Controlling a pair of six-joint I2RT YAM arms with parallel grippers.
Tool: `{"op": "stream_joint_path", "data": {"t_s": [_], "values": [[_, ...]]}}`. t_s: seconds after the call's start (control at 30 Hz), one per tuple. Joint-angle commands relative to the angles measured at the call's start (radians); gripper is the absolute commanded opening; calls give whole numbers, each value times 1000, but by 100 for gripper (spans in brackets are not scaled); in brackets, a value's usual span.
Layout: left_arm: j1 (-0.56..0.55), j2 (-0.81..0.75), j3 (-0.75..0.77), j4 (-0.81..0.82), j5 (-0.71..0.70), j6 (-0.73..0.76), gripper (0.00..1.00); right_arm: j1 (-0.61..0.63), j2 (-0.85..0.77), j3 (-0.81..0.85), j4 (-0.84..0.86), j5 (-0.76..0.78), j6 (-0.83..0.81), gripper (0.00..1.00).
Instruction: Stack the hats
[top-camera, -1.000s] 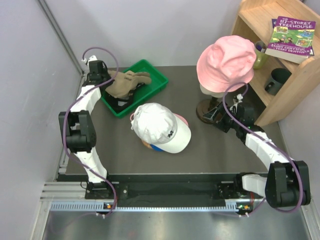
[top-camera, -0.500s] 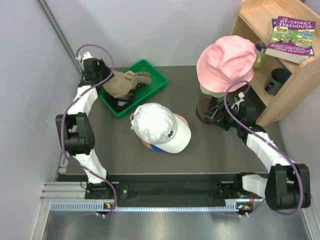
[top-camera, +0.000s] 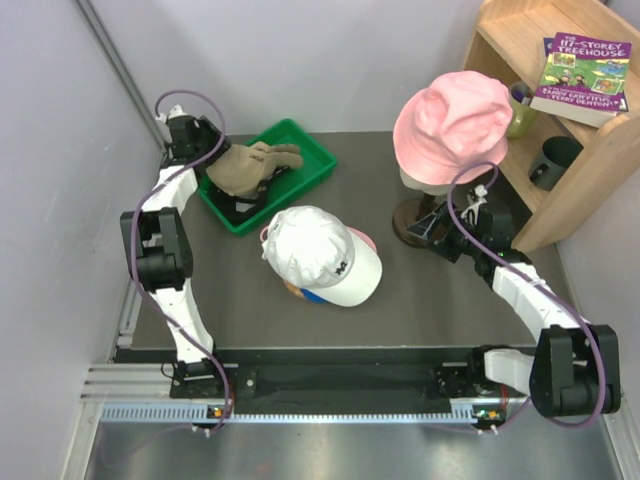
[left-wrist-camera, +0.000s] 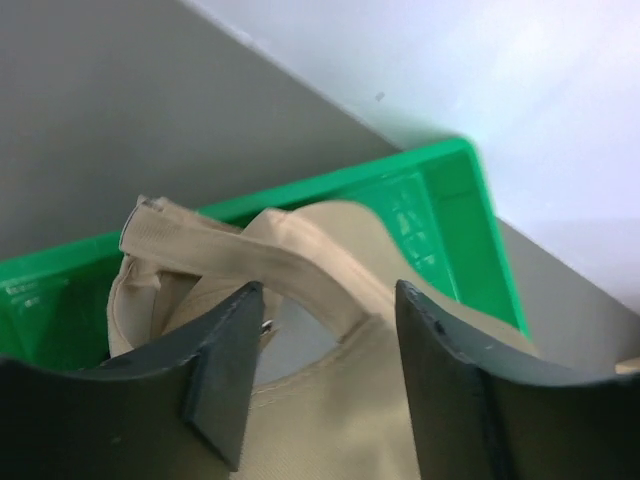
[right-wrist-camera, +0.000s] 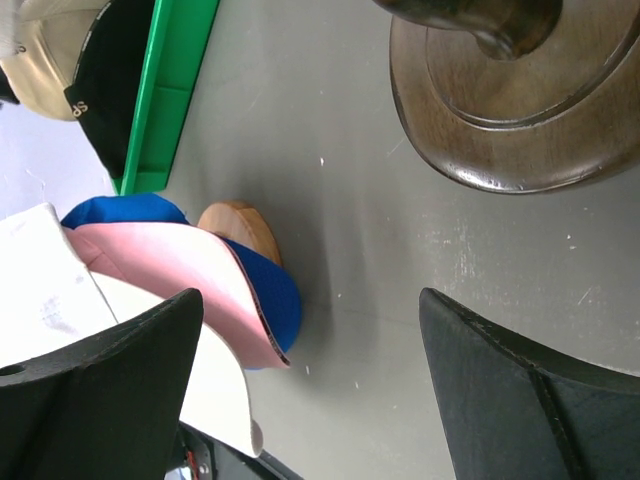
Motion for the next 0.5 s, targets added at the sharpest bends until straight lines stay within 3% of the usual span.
{"op": "stream_joint_path", "data": {"t_s": [0.0,0.13,0.17,0.27,0.33,0.37,0.47], "values": [[-1,28,84,-31,-5,-20,57,-14,9,35,38,-21,-23,88],[-1,60,115,-66,-16,-3,65,-14,15,38,38,-26,-26,88],[-1,63,117,-62,-10,2,62,-13,16,38,38,-26,-24,88],[0,51,106,-7,-10,13,38,-13,12,38,35,-26,-26,88],[-1,25,76,66,-17,25,28,-13,10,36,35,-26,-23,88],[0,19,75,74,-31,48,13,-14,9,36,35,-26,-24,88],[2,2,106,71,-8,91,0,-13,7,38,32,-24,-24,88]]}}
